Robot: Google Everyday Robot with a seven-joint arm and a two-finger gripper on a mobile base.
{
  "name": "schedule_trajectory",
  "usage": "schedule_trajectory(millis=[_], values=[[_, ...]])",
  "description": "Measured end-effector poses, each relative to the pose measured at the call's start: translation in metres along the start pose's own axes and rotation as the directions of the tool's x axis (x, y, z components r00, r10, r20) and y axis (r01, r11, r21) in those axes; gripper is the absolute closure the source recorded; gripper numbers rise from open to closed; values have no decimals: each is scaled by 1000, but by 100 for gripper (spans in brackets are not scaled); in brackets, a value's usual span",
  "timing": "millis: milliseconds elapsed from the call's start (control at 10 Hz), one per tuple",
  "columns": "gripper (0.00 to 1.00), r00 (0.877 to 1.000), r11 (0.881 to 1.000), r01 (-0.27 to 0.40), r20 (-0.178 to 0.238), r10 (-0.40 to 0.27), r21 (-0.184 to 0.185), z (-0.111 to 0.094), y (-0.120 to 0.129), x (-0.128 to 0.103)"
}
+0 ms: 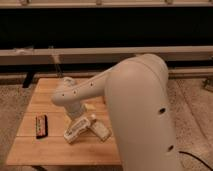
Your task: Place the bottle in the ceramic bowl
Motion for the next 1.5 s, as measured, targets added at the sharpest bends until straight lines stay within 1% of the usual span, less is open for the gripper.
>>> schedule_trajectory(millis=[200, 400, 600, 700, 900, 1000, 1100, 1200, 1500], values=[[1, 999, 1000, 18, 45, -18, 4, -13, 14, 3], [1, 997, 1000, 10, 76, -12, 19, -18, 12, 0], [1, 992, 999, -19, 127, 15, 32, -24, 8, -11], [1, 987, 998, -44, 155, 37, 43, -29, 2, -16], [1, 979, 995, -82, 193, 68, 65, -35, -5, -25], [1, 975, 992, -98, 209, 80, 82, -37, -6, -32], [1, 972, 988, -118, 214, 95, 98, -35, -12, -37], [1, 971, 984, -139, 212, 113, 113, -28, -20, -40], [1, 969, 976, -177, 197, 150, 129, -7, -35, -48]])
